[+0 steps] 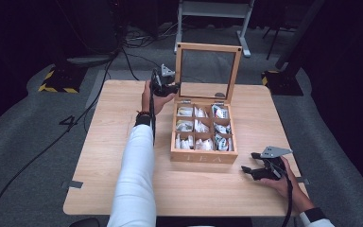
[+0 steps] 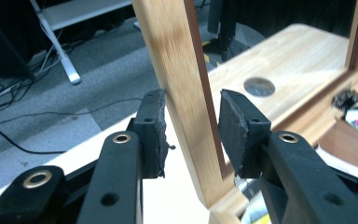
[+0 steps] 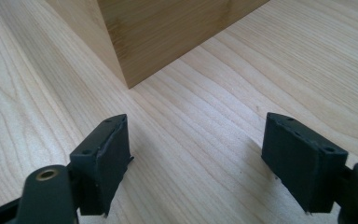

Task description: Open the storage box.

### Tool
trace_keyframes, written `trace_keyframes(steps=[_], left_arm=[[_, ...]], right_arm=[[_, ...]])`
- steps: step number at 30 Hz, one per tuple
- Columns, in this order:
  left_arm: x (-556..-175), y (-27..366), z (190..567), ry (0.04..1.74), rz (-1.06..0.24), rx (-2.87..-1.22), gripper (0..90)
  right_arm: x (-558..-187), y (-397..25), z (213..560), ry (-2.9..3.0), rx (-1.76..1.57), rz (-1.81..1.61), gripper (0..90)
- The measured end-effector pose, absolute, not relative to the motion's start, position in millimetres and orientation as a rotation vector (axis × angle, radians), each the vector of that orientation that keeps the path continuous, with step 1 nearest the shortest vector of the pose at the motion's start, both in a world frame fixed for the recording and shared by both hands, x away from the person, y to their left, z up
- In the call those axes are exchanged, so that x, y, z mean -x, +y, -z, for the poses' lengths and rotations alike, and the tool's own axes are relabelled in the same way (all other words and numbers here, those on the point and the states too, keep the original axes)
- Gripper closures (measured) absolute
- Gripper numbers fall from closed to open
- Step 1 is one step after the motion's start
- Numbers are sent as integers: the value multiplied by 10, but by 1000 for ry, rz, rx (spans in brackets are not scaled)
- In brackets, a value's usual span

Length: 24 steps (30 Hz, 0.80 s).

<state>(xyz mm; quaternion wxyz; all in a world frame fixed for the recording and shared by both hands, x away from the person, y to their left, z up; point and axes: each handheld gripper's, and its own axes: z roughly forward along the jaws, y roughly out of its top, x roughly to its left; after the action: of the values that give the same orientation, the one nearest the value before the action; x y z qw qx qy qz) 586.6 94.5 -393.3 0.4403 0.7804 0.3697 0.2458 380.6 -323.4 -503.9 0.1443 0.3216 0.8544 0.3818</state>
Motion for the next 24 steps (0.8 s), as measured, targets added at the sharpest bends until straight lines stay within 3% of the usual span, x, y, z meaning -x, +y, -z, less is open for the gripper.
trace_keyframes(steps=[14, 24], left_arm=[[-5652, 1121, 4093, 896, -584, -1977, 551], [-5323, 1344, 4016, 895, -626, -2025, 368]], right_arm=[[-3798, -3242, 5038, 2463, -925, -1098, 236], [-3797, -3242, 5038, 2463, -925, -1099, 235]])
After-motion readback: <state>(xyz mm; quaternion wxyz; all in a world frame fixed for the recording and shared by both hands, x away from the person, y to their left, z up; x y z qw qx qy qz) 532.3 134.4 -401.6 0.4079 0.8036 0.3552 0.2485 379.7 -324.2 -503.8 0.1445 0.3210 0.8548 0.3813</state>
